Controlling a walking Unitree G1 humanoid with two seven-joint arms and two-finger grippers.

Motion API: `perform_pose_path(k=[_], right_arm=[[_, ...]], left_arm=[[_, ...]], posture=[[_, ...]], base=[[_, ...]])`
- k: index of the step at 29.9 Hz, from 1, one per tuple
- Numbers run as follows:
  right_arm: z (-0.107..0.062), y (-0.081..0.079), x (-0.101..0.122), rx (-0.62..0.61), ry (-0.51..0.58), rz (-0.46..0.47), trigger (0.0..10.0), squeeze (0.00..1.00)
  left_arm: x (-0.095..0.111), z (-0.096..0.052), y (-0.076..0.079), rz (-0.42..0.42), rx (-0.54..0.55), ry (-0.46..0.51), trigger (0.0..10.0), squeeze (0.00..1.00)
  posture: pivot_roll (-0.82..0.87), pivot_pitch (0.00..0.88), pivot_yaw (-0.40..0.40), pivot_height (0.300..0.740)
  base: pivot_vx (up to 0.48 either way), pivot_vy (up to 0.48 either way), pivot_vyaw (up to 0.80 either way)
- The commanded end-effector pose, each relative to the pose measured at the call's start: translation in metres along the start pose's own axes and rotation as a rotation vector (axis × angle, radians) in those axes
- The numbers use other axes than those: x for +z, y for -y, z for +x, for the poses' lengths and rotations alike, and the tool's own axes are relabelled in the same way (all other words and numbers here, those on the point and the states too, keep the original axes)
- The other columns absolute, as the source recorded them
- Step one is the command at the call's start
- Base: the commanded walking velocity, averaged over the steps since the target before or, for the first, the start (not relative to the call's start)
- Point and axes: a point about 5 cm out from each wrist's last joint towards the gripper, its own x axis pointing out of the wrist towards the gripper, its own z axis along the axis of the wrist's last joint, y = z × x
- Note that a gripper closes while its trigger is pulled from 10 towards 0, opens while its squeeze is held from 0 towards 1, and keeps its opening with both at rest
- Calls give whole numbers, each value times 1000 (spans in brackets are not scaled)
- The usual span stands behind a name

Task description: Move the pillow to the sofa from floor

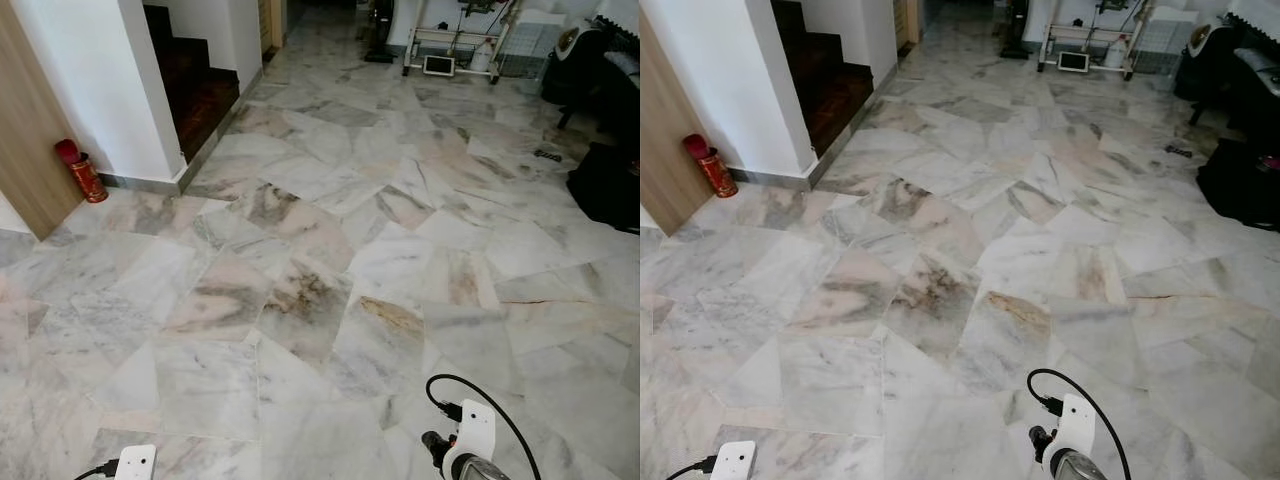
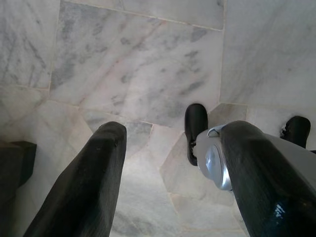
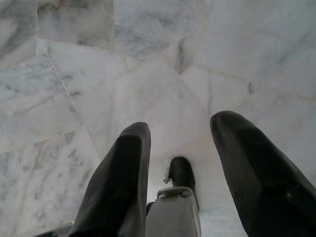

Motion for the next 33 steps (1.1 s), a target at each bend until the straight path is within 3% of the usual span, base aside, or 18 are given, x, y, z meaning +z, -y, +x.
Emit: perform_pose_path(k=[1, 12, 20, 26, 33], right_arm=[[0, 0, -2, -12, -4, 19, 10000, 0], [1, -6, -5, -29, -5, 66, 10000, 0], [0, -1, 0, -36, 5, 43, 10000, 0], [0, 2, 5, -19, 5, -57, 10000, 0], [0, 0, 3, -5, 1, -68, 10000, 0]], left_arm=[[-1, 0, -2, -2, 1, -5, 10000, 0], [2, -1, -5, 75, -27, -3, 10000, 0], [4, 0, 1, 36, -45, 16, 10000, 0], [3, 0, 2, -7, -31, 14, 10000, 0], [1, 0, -1, -12, -8, 3, 10000, 0]], posture=[[-24, 0, -16, 740], [-91, 0, 31, 740], [-96, 5, 8, 740], [-56, 10, -23, 740], [-43, 5, -26, 740]], base=[[0, 0, 0], [0, 0, 0], [0, 0, 0], [0, 0, 0], [0, 0, 734]])
